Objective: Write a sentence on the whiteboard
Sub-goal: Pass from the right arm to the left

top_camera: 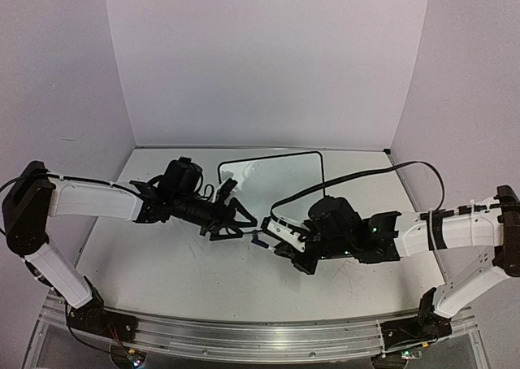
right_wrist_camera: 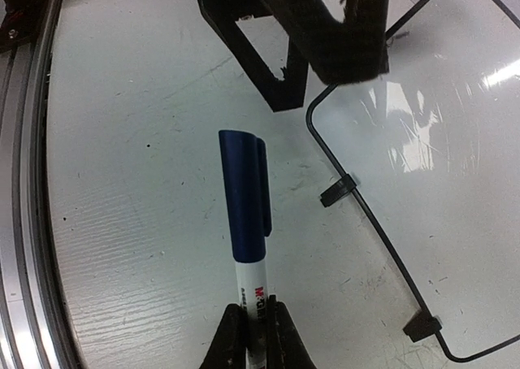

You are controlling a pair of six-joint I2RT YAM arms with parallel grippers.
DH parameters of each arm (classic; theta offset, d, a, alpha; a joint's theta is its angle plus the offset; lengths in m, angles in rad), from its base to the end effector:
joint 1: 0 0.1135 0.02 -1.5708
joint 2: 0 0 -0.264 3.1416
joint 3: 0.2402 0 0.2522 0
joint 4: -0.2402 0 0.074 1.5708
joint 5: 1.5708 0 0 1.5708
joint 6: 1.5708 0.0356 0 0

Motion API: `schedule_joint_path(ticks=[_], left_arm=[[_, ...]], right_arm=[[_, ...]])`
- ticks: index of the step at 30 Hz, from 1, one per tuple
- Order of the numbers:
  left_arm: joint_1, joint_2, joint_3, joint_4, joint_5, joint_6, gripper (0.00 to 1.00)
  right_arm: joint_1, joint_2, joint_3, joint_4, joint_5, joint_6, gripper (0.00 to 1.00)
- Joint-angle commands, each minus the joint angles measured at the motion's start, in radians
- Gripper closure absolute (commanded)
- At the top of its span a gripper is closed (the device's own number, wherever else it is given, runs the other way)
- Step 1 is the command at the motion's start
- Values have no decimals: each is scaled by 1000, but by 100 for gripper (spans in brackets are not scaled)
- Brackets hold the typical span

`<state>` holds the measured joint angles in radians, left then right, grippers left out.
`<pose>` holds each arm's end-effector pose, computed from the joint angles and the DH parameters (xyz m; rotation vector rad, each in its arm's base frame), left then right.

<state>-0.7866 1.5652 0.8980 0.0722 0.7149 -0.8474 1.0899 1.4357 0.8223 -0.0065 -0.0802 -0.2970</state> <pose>0.2177 -0.2513 0.2165 0.4163 2.4959 -1.5949 0.1401 0.2747 0.2195 -1.4666 1.6923 0.5280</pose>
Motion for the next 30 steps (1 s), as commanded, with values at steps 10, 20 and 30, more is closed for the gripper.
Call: schedule_joint_path(ticks=[10,20,30], left_arm=[[-83,129,123,43,136,9,43],[-89,93,74,43,146,31,68],[-89,110,99,43,112,32,91]], right_arm=[[4,2,-3,54,4,-16,100],[4,15,-1,54,24,-21,100],[7,11,0,61,45,-21,100]])
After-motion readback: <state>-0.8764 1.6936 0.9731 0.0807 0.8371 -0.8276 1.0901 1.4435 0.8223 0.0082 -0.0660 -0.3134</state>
